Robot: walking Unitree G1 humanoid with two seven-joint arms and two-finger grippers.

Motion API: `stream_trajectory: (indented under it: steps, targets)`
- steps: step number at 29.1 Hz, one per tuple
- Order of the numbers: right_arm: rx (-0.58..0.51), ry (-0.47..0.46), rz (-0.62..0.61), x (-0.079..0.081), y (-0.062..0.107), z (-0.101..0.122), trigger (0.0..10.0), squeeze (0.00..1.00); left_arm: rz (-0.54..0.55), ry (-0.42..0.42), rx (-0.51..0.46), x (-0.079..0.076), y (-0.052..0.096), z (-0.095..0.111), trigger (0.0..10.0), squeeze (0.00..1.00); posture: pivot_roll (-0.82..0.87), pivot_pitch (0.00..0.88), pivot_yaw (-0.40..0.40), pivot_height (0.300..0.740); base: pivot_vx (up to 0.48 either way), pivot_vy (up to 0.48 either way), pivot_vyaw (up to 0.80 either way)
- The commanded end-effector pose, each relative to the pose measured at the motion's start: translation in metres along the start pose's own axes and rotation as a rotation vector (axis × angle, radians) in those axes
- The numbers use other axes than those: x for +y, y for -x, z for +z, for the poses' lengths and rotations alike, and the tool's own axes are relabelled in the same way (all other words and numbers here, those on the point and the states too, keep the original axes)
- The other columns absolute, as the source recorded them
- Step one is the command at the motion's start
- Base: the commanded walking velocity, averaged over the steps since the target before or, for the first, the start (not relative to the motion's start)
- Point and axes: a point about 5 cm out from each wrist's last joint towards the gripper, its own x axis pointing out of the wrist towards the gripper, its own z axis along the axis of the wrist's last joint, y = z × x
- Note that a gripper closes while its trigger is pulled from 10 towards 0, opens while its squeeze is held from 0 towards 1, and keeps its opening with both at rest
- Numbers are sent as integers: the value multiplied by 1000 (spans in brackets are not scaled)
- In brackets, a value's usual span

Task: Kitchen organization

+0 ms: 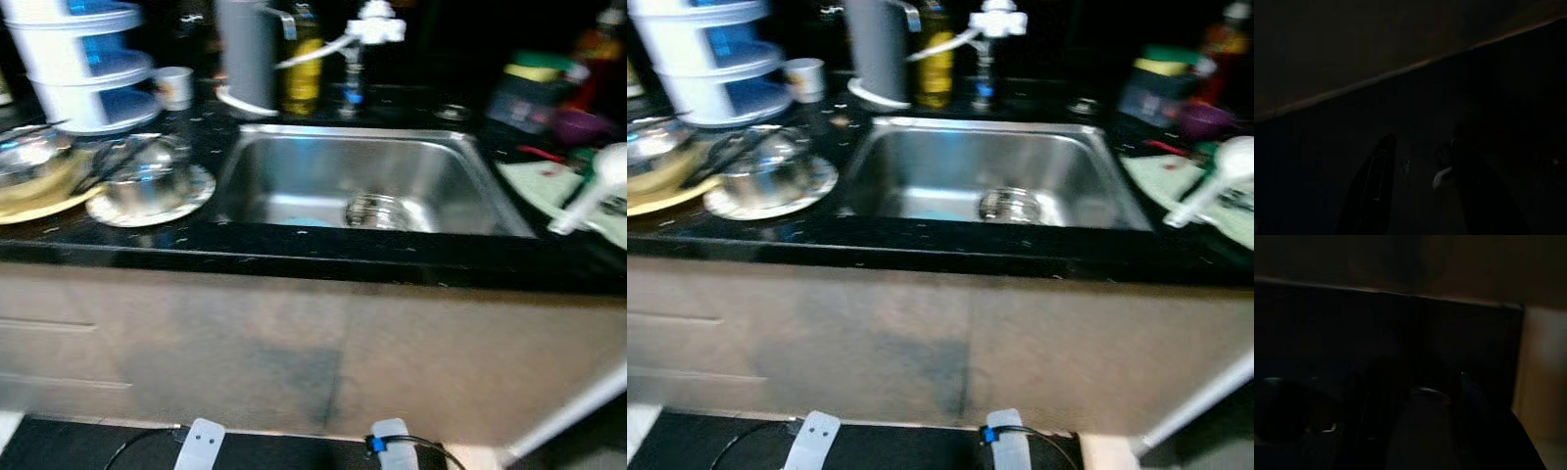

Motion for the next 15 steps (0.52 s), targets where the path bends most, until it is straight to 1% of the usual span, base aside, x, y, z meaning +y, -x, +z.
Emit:
stream_trajectory:
  steps: [1, 2, 4, 11, 14, 15]
  targets:
    - [24, -17, -2, 0, 2, -8, 10000, 0, -6, -1, 17, -2, 1, -7, 10000, 0, -49, 148, -30, 740, 0, 0, -800]
    - [24, -17, -2, 0, 2, -8, 10000, 0, -6, -1, 17, -2, 1, -7, 10000, 0, -49, 148, -30, 740, 0, 0, -800]
    - [36, -16, 13, 1, 1, -8, 10000, 0, -2, -32, 12, -2, 1, -7, 10000, 0, -48, 148, -27, 740, 0, 0, -800]
    - [44, -22, 42, 5, 1, -8, 10000, 0, -5, -37, -11, -1, 1, -5, 10000, 0, -43, 146, -24, 740, 0, 0, -800]
    - [69, -34, 59, 7, 0, -10, 10000, 0, 6, -41, -26, 1, 1, -4, 10000, 0, -41, 145, -24, 740, 0, 0, -519]
    - [73, -20, 76, 9, 0, -11, 10000, 0, 17, -37, -25, 2, 1, -5, 10000, 0, -40, 144, -24, 740, 0, 0, 0]
